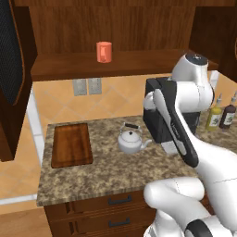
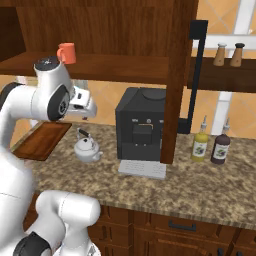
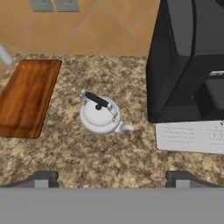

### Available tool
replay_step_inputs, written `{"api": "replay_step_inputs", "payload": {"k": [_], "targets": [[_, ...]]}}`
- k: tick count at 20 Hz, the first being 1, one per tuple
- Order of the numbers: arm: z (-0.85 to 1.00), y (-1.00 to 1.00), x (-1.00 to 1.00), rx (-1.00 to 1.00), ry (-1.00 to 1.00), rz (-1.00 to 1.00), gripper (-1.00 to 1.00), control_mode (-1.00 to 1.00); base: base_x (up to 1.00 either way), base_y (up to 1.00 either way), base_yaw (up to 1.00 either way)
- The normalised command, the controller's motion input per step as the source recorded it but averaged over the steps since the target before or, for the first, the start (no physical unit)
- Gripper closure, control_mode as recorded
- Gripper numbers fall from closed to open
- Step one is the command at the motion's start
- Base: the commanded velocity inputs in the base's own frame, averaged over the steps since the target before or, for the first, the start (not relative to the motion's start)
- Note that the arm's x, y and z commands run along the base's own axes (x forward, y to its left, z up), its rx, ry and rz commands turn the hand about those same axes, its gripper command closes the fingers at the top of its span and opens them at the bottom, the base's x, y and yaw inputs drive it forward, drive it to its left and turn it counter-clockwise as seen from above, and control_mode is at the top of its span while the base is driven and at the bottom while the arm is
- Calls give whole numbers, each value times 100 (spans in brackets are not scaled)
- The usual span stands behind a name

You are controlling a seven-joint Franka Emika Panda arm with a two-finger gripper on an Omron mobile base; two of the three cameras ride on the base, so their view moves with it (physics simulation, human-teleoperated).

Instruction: Pick the kettle from the counter and place it on the tray. Then pick the mug from the cabinet and place it on the tray. Then close the cabinet doors.

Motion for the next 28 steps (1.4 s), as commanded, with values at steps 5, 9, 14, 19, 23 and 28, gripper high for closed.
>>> {"api": "replay_step_inputs", "payload": {"k": [5,9,14,19,23,28], "targets": [[52,18,-41,2,-71,0,-100,-100,0,0,0],[66,28,-1,7,-53,0,-100,-100,0,0,0],[68,38,8,5,-35,0,-100,-100,0,0,0],[52,50,24,0,-21,0,-100,-100,0,0,0],[33,46,24,-2,-2,0,-100,-100,0,0,0],[0,12,2,0,0,0,-100,-100,0,0,0]]}}
